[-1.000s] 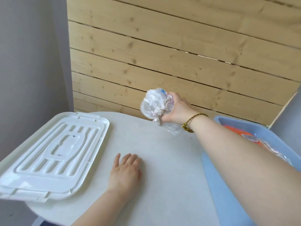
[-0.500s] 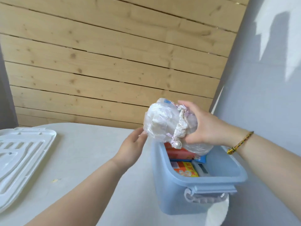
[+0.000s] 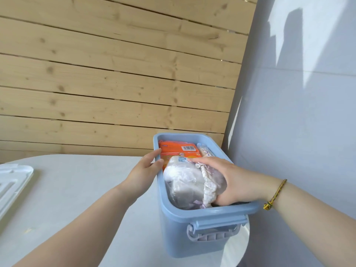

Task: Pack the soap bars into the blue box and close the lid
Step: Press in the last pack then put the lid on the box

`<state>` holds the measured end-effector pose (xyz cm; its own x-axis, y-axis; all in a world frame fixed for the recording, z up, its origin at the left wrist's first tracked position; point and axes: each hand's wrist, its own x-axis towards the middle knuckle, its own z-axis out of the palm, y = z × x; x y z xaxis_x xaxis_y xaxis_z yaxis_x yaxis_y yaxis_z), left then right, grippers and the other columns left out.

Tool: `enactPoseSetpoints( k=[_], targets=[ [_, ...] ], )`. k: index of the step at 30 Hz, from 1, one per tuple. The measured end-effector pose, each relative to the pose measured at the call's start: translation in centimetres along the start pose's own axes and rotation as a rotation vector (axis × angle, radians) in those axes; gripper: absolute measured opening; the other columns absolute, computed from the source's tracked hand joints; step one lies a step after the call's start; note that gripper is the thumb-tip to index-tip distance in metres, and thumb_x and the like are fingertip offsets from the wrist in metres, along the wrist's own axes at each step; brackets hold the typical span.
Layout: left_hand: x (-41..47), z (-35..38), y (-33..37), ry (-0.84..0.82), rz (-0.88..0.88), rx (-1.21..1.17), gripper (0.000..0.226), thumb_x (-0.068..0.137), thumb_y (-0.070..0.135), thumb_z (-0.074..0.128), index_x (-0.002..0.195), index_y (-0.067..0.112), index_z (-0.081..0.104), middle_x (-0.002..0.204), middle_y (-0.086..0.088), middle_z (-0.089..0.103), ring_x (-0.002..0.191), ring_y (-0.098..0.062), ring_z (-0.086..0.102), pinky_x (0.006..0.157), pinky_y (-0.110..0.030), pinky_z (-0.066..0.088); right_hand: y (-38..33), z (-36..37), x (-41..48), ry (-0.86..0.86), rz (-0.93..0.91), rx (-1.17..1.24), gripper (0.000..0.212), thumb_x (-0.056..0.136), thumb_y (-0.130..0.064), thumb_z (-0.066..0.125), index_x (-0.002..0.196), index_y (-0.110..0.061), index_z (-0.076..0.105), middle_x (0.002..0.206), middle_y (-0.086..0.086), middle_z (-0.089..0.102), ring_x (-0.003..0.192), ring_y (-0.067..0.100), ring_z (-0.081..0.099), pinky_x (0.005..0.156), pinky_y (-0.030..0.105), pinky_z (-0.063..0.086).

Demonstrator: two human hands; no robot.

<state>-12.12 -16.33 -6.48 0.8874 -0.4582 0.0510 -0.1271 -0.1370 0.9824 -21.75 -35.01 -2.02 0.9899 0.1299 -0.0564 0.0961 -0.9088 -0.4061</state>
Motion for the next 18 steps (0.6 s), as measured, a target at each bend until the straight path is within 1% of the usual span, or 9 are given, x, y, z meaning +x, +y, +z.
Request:
enactPoseSetpoints(
  k=[2, 4, 7, 9, 11, 14, 16, 18],
  targets=[
    [0.1, 0.1, -0.1, 0.010, 0.009, 0.006, 0.041, 0.092, 0.025, 0.039, 0.133, 0.028, 0.034, 0.141, 0.007, 0.036, 0.111, -0.003, 0.032, 0.093, -0.021, 0.023, 0.1, 0.1, 0.4, -0.040, -0.011, -0.037, 0.093, 0.067, -0.015, 0.077, 0.138, -0.040, 0.022, 0.129, -0.019, 0.032, 0.125, -0.002, 0.029, 0.097, 0.004, 0.019],
    [0.2, 0.1, -0.1, 0.019, 0.012, 0.007, 0.040, 0.093, 0.024, 0.038, 0.132, 0.029, 0.035, 0.141, 0.007, 0.036, 0.111, -0.003, 0.031, 0.092, -0.020, 0.023, 0.3, 0.2, 0.5, -0.087, -0.018, -0.086, 0.093, 0.069, -0.017, 0.076, 0.139, -0.041, 0.020, 0.131, -0.018, 0.032, 0.127, 0.000, 0.027, 0.101, 0.008, 0.018],
    [0.4, 0.1, -0.2, 0.016, 0.012, 0.009, 0.040, 0.093, 0.024, 0.038, 0.132, 0.029, 0.035, 0.141, 0.006, 0.037, 0.111, -0.004, 0.033, 0.093, -0.021, 0.024, 0.5, 0.5, 0.9, -0.167, -0.043, -0.192, 0.086, 0.074, -0.022, 0.072, 0.139, -0.043, 0.020, 0.141, -0.009, 0.033, 0.132, 0.008, 0.025, 0.111, 0.018, 0.017],
    [0.4, 0.2, -0.4, 0.019, 0.018, 0.006, 0.039, 0.093, 0.024, 0.037, 0.132, 0.029, 0.035, 0.140, 0.006, 0.037, 0.112, -0.004, 0.033, 0.093, -0.021, 0.024, 0.6, 0.8, 1.3, -0.242, -0.024, -0.235, 0.085, 0.077, -0.021, 0.069, 0.141, -0.040, 0.017, 0.141, -0.003, 0.033, 0.133, 0.015, 0.025, 0.114, 0.024, 0.017],
    [0.5, 0.3, -0.5, 0.022, 0.022, 0.004, 0.039, 0.093, 0.025, 0.037, 0.132, 0.029, 0.035, 0.141, 0.006, 0.037, 0.113, -0.005, 0.034, 0.094, -0.021, 0.024, 0.6, 0.9, 1.7, -0.320, 0.007, -0.240, 0.088, 0.079, -0.019, 0.067, 0.143, -0.040, 0.011, 0.142, -0.002, 0.029, 0.134, 0.016, 0.022, 0.110, 0.019, 0.012],
    [0.5, 0.3, -0.6, 0.022, 0.018, 0.002, 0.040, 0.093, 0.026, 0.036, 0.133, 0.030, 0.034, 0.142, 0.006, 0.036, 0.120, -0.007, 0.034, 0.095, -0.021, 0.024, 0.6, 0.6, 2.0, -0.390, 0.027, -0.218, 0.088, 0.081, -0.020, 0.066, 0.143, -0.040, 0.006, 0.150, -0.006, 0.020, 0.138, 0.012, 0.014, 0.104, 0.014, 0.008],
    [0.4, 0.3, -0.5, 0.017, 0.020, 0.001, 0.040, 0.093, 0.025, 0.036, 0.133, 0.030, 0.034, 0.142, 0.006, 0.036, 0.119, -0.007, 0.034, 0.095, -0.021, 0.023, 0.4, 0.1, 2.0, -0.412, 0.036, -0.183, 0.083, 0.082, -0.026, 0.065, 0.144, -0.039, 0.011, 0.152, -0.009, 0.019, 0.139, 0.008, 0.014, 0.103, 0.011, 0.008],
    [0.3, 0.3, -0.4, 0.012, 0.030, 0.006, 0.040, 0.094, 0.024, 0.036, 0.133, 0.029, 0.034, 0.140, 0.006, 0.037, 0.114, -0.004, 0.033, 0.093, -0.020, 0.023, 0.0, -0.7, 1.9, -0.412, 0.049, -0.126, 0.074, 0.082, -0.033, 0.063, 0.143, -0.037, 0.020, 0.153, -0.012, 0.019, 0.140, 0.005, 0.015, 0.106, 0.014, 0.009]
  ],
)
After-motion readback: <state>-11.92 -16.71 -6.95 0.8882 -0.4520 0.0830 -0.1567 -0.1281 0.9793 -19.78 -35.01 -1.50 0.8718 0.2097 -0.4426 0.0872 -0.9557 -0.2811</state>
